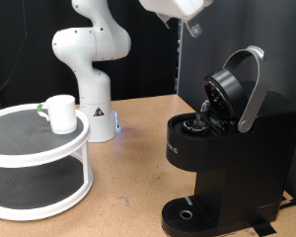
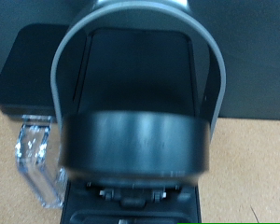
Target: Make a cup of coffee with the keurig machine
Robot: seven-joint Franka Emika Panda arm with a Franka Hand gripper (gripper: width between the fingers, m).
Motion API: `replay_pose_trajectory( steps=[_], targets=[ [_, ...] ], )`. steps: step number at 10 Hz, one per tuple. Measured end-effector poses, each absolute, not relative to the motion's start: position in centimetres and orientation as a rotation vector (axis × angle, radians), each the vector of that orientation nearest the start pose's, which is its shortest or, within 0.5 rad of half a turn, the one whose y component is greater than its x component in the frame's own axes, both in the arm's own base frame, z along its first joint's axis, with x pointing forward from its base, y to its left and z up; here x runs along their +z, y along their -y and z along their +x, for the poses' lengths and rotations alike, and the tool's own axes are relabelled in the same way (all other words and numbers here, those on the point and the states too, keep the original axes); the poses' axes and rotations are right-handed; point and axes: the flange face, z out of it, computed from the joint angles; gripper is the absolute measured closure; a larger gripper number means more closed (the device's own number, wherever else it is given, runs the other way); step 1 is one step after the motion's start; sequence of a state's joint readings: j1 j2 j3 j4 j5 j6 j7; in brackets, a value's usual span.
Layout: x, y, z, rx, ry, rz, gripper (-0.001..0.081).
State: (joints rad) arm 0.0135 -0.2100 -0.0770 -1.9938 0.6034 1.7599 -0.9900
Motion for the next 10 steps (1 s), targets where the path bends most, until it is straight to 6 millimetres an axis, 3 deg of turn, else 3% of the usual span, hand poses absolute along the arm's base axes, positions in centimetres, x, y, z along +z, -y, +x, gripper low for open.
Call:
replay_pose_trajectory(
  steps=[6,10],
  targets=[
    [55.6,-8.9,50.9,-0.383,1.043,-2.379,0.0],
    [54.7,-10.9,51.2,-0.364,1.048,-2.381,0.0]
  ],
)
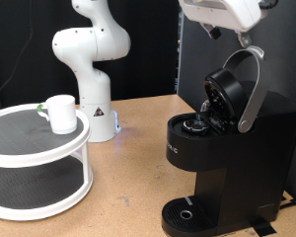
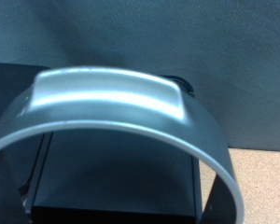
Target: Make a cup of coffee with the keurig machine
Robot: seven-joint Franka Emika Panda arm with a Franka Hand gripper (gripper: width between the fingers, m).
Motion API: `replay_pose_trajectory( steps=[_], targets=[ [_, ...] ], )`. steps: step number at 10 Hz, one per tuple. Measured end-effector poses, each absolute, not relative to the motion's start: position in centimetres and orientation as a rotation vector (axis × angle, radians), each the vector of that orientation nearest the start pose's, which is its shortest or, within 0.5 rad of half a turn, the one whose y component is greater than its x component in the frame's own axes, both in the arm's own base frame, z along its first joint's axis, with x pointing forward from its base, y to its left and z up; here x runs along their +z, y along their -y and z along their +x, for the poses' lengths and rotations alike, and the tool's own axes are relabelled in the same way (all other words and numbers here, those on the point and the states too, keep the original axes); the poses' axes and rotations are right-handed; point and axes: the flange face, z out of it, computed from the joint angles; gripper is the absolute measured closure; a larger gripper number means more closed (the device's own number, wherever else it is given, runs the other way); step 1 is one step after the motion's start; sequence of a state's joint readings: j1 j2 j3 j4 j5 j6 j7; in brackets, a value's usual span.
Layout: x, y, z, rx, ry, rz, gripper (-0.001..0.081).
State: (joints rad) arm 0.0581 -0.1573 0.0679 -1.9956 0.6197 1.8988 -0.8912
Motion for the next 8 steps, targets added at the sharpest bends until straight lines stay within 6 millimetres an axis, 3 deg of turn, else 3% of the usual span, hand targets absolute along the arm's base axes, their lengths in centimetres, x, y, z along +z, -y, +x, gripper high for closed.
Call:
replay_pose_trajectory(
  steps=[4,5,6,7,8],
  targets=[
    [54.8,-13.1,51.4,-0.398,1.03,-2.363,0.0],
    [54.9,-13.7,51.3,-0.401,1.032,-2.363,0.009],
    [55.0,-14.3,51.3,-0.407,1.039,-2.359,0.009],
    [55.0,-14.9,51.2,-0.414,1.046,-2.355,0.0276],
    [55.0,-15.5,51.1,-0.419,1.054,-2.351,0.0411]
  ],
)
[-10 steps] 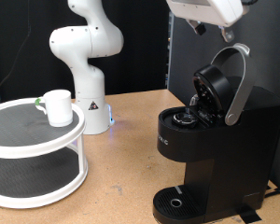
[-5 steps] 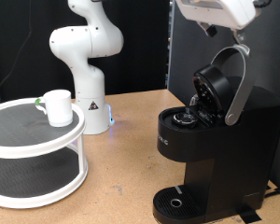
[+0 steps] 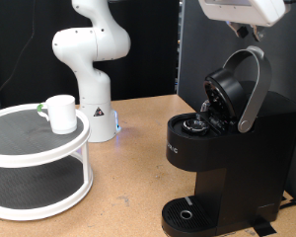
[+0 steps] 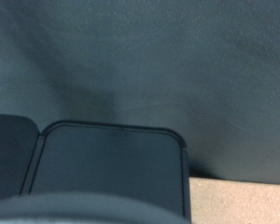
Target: Make a cup of coffee with the keurig machine
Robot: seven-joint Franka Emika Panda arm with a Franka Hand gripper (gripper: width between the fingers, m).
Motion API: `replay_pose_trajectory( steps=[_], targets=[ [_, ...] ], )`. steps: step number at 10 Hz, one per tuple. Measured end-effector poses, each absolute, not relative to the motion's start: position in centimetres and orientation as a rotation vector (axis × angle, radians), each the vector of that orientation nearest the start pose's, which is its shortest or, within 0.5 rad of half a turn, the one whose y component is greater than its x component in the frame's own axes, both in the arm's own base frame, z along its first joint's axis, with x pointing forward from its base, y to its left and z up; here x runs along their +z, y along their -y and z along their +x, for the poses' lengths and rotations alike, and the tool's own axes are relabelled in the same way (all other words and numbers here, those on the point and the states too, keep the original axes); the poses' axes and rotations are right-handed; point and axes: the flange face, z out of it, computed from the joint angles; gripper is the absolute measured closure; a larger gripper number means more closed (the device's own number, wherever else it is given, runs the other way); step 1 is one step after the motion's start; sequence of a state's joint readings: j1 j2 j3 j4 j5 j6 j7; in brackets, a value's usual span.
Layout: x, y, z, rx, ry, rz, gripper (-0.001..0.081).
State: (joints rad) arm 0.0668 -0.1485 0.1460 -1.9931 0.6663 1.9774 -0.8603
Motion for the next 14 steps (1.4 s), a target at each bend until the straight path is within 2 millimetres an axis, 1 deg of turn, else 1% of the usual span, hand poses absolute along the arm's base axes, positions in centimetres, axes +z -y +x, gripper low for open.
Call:
replay_pose_trajectory(
  steps=[1,2,3,4,5,8,9,14],
  targets=[
    [55.1,-16.0,51.0,-0.423,1.061,-2.347,0.0411],
    [55.1,-16.4,51.0,-0.426,1.067,-2.344,0.0594],
    [55.0,-16.8,50.9,-0.426,1.072,-2.342,0.0594],
    [54.8,-17.1,50.9,-0.42,1.072,-2.342,0.0729],
    [54.5,-17.4,51.0,-0.416,1.067,-2.345,0.0782],
    [52.8,-17.9,51.6,-0.395,1.056,-2.368,0.0801],
    [52.5,-18.0,51.9,-0.4,1.052,-2.371,0.0802],
    [52.5,-18.0,51.9,-0.403,1.044,-2.368,0.0801]
  ],
)
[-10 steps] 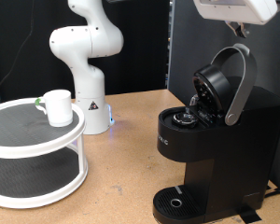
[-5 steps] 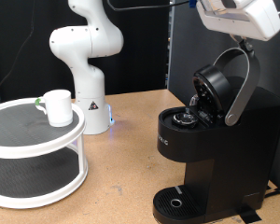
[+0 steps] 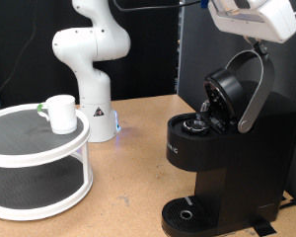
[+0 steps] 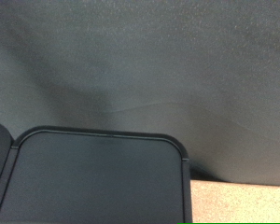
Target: Make a cup of coffee with the keurig machine
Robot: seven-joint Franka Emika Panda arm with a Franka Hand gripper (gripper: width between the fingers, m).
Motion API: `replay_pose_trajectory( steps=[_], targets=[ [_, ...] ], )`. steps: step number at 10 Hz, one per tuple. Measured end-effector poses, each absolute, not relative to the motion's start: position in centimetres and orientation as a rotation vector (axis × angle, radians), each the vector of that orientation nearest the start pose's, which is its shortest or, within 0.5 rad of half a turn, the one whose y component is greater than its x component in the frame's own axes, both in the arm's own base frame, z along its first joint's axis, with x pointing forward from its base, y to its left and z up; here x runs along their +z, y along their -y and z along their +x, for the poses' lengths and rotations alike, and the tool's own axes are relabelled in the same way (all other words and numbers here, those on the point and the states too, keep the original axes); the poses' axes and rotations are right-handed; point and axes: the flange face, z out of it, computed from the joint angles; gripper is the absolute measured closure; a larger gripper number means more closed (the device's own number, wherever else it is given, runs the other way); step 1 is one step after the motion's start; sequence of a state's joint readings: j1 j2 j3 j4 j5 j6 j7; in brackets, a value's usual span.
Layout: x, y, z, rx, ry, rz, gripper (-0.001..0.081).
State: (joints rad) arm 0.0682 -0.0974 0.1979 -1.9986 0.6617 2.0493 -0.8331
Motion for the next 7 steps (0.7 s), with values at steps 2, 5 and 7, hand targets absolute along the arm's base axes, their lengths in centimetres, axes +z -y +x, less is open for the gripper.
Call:
replay_pose_trajectory(
  steps=[2,5,7],
  targets=[
    [52.83,-18.05,51.96,-0.411,1.033,-2.357,0.0801],
    [53.47,-18.13,51.88,-0.423,1.035,-2.35,0.0801],
    [53.53,-18.15,51.85,-0.424,1.036,-2.349,0.0801]
  ],
)
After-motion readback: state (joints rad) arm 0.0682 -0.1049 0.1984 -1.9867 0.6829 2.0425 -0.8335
